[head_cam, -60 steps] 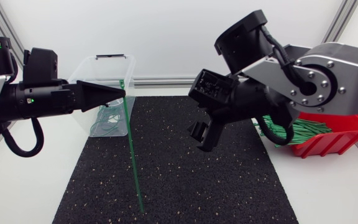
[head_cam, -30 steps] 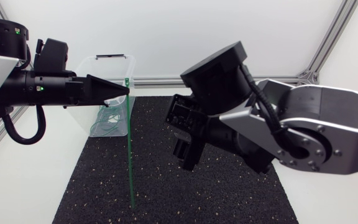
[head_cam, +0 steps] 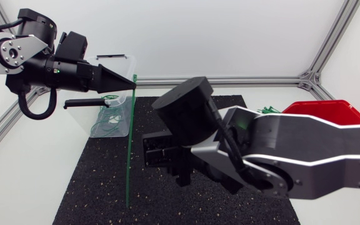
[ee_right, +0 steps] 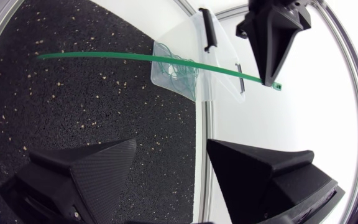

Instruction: Take a green cable tie from the red box, thread the tail through the head to close it, then place it in the transparent bin on the left.

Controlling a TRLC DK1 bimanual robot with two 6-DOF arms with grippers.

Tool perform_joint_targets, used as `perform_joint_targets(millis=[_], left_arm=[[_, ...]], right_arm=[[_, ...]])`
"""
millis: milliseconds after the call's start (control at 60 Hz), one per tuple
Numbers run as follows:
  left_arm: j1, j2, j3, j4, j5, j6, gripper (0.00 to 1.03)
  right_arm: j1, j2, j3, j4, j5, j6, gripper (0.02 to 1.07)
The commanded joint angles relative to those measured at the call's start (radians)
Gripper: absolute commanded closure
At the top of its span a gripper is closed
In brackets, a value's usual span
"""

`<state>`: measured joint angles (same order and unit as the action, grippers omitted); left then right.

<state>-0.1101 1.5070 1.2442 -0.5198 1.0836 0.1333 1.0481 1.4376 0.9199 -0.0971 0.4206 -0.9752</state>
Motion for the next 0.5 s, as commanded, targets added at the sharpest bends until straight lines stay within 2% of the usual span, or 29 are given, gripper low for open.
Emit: perform_joint_targets(millis=[0,283,483], left_arm=[[0.007,0.016,0.044,-0.013,0.027,0.035,1.00],[0.000,0.114,0.170,-0.071,0.032,0.054,1.00],[-0.007,0.177,0.244,-0.126,0.032,0.075,1.00]], right_arm=[[0.030,0.040,-0.042,0.019,0.007,-0.085,0.25],[0.087,0.103,-0.059,0.115,0.009,-0.229,0.25],[0.102,0.136,-0.096,0.275,0.000,-0.336,0.25]])
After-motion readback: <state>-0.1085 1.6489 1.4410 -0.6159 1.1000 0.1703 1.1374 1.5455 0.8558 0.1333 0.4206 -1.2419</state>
